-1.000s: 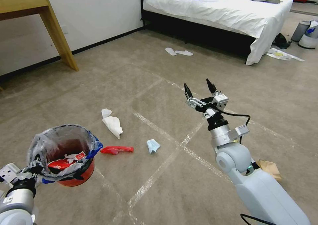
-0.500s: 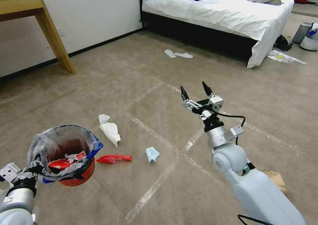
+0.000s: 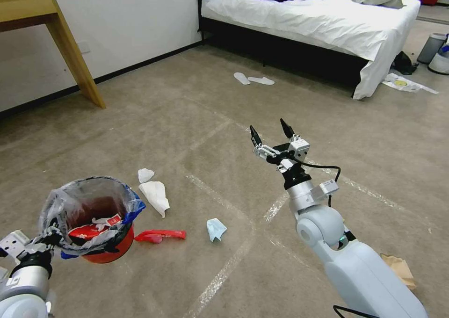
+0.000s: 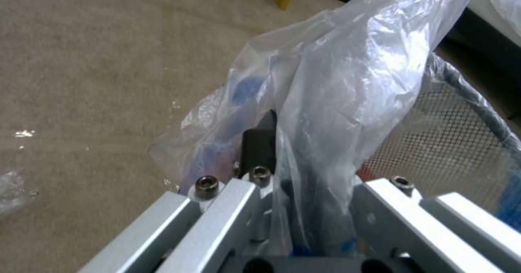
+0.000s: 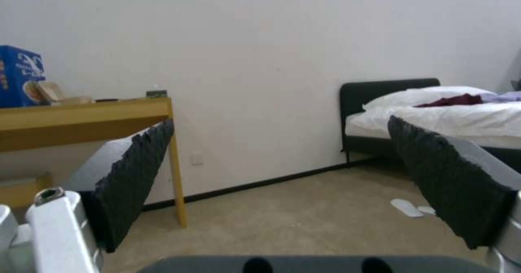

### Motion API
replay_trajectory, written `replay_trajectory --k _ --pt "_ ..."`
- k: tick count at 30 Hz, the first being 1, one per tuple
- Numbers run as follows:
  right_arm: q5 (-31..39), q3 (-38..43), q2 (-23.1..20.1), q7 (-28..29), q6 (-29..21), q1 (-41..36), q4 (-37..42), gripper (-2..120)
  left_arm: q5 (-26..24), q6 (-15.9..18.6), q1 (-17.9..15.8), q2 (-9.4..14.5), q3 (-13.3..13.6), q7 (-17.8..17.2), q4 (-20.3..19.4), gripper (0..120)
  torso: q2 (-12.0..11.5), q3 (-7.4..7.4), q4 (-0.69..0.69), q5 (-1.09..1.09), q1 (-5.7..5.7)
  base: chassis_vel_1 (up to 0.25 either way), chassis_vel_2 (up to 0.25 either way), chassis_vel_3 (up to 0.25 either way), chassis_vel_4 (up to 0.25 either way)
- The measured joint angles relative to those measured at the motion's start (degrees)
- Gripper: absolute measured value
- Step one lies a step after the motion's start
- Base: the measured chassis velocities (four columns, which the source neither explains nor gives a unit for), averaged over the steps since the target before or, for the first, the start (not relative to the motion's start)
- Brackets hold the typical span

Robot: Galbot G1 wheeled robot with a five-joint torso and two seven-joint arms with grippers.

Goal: Pick up the trash bin and place the garbage on the floor into it.

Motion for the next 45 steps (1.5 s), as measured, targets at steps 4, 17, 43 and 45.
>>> replay_trajectory --k 4,17,43,45 --pt "-0.1 -0.1 0.0 0.0 0.0 0.0 -0.1 100 0.0 0.0 0.0 -0.1 0.1 0.0 0.0 3 0.0 0.0 0.0 0.0 0.0 0.0 0.0 0.0 0.0" --pt "-1.4 -0.3 0.6 0.0 0.1 -0.8 0.1 100 0.0 0.0 0.2 -0.2 0.1 -0.2 -0.8 3 0.0 0.0 0.0 0.0 0.0 0.0 0.0 0.0 0.0" --pt "-2.1 -2.9 2.2 0.4 -0.1 1.0 -1.9 100 -0.6 0.0 0.7 -0.4 -1.1 -0.5 -1.5 3 0.0 0.01 0.0 0.0 0.0 -0.002 0.002 0.002 -0.004" --pt "-2.1 -3.0 2.3 0.5 0.0 1.0 -1.9 100 -0.5 0.0 0.7 -0.4 -1.1 -0.5 -1.5 3 0.0 0.01 0.0 0.0 0.0 0.0 0.0 0.0 0.0"
